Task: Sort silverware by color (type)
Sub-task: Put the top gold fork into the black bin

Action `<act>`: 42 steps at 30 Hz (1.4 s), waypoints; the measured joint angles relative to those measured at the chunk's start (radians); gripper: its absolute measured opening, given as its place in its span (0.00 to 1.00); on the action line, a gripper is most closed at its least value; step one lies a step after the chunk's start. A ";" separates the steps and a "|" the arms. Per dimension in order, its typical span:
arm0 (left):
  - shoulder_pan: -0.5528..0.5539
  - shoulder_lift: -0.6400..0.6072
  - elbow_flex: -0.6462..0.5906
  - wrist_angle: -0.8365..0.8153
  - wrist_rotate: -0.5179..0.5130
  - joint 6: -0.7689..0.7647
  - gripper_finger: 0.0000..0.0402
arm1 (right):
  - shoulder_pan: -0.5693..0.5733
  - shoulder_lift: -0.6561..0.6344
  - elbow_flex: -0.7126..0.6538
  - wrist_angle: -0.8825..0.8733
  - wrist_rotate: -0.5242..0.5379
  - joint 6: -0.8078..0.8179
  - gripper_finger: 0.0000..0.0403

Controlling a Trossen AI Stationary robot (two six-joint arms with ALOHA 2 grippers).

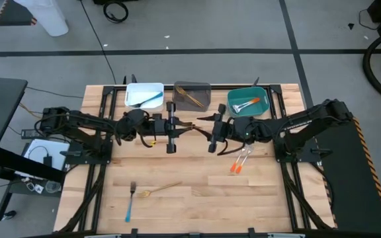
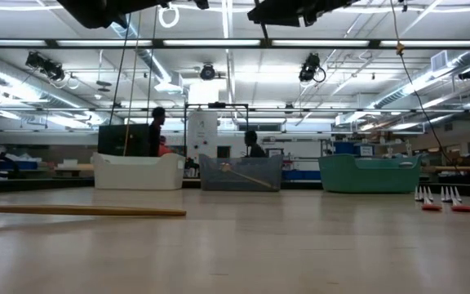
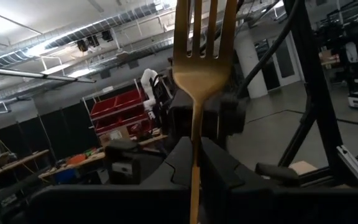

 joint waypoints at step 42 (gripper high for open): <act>-0.015 -0.091 -0.001 -0.468 -0.207 -0.112 0.40 | -0.009 0.016 0.000 -0.135 -0.010 0.151 0.09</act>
